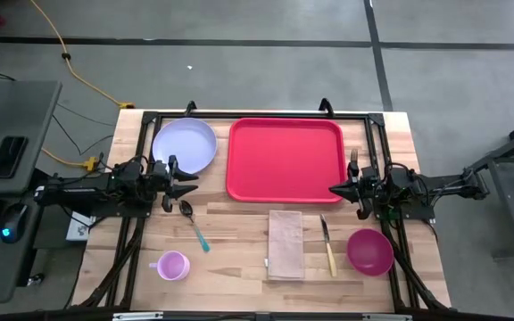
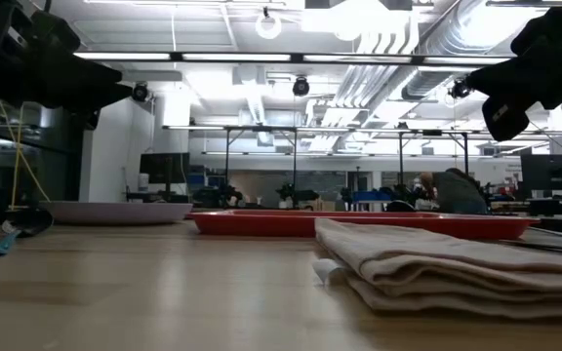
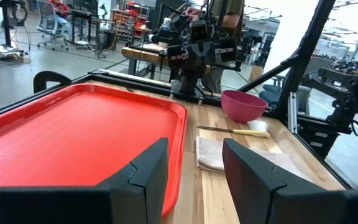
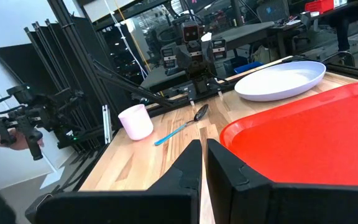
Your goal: Set up tray
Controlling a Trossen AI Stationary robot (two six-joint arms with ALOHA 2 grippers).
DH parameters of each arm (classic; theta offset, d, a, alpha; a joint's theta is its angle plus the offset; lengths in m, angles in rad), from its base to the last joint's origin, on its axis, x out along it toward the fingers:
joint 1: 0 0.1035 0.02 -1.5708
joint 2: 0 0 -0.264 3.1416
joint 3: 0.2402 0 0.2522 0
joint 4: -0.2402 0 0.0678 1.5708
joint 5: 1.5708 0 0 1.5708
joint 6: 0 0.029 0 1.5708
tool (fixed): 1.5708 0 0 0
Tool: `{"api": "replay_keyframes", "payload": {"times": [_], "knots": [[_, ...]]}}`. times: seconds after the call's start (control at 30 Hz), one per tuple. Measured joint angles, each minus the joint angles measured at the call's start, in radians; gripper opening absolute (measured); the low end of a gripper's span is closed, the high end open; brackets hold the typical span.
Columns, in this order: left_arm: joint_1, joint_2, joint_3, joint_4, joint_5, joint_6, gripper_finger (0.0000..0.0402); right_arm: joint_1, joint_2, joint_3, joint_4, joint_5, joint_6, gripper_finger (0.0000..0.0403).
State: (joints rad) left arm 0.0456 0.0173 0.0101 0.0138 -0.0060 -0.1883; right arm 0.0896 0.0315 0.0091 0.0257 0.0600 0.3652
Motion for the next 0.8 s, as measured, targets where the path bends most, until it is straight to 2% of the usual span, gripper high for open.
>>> {"api": "replay_keyframes", "payload": {"times": [0.3, 0.37, 0.47, 0.7, 0.8], "knots": [[0.000, 0.000, 0.000, 0.000, 0.000, -0.004, 0.0184, 0.000, 0.000, 0.000, 0.000, 0.000, 0.000, 0.0000], [0.000, 0.000, 0.000, 0.000, 0.000, -0.044, 0.0184, 0.000, 0.000, 0.000, 0.000, 0.000, 0.000, 0.0000], [0.000, 0.000, 0.000, 0.000, 0.000, -0.172, 0.0184, 0.000, 0.000, 0.000, 0.000, 0.000, 0.000, 0.0000], [0.000, 0.000, 0.000, 0.051, -0.002, -0.578, 0.0184, 0.000, 0.000, 0.000, 0.003, 0.000, 0.022, 0.0000], [0.000, 0.000, 0.010, 0.075, 0.029, -0.657, 0.0184, 0.000, 0.000, 0.000, 0.012, 0.002, 0.090, 0.0000]]}}
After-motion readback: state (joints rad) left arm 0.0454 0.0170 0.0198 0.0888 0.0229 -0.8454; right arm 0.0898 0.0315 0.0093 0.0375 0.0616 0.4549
